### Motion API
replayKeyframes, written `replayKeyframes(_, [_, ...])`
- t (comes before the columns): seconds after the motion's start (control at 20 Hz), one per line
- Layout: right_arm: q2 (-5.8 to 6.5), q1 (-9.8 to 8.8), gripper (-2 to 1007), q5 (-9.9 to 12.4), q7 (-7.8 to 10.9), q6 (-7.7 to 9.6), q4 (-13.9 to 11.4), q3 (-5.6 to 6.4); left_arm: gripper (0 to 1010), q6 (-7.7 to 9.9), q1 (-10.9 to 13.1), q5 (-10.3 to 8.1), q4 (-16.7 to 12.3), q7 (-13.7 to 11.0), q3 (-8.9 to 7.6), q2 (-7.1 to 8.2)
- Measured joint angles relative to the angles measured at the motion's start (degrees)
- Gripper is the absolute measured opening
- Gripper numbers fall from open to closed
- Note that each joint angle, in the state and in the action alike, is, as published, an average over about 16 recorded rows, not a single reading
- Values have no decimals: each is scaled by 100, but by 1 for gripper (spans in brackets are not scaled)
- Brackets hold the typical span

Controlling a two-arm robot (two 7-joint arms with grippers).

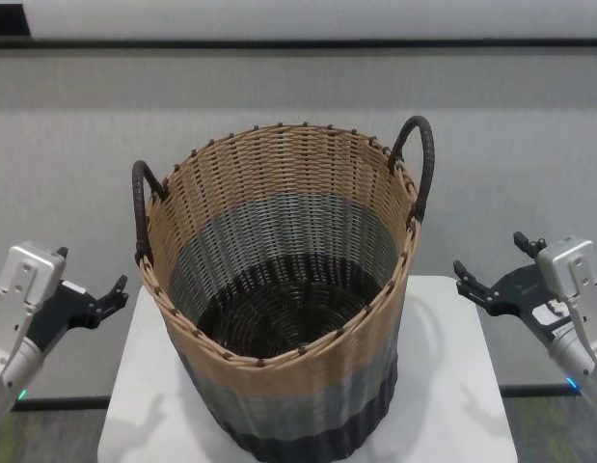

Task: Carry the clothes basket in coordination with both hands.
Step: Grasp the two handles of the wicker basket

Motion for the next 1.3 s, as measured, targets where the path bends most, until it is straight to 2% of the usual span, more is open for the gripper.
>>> replayKeyframes(0.55, [0, 0, 1002, 5, 12, 1, -2, 2, 1000, 0, 0, 0, 0, 0, 0, 0])
replayKeyframes(0.8, [4, -18, 1002, 118, 101, 46, -87, 71, 1000, 35, 26, -56, -48, -35, -41, 9])
replayKeyframes(1.05, [11, -81, 1001, 400, 257, 151, -309, 264, 1000, 180, 117, -252, -243, -90, -202, 28])
replayKeyframes(1.3, [-9, -163, 1002, 855, 497, 307, -628, 562, 1000, 354, 272, -568, -597, -70, -522, 0])
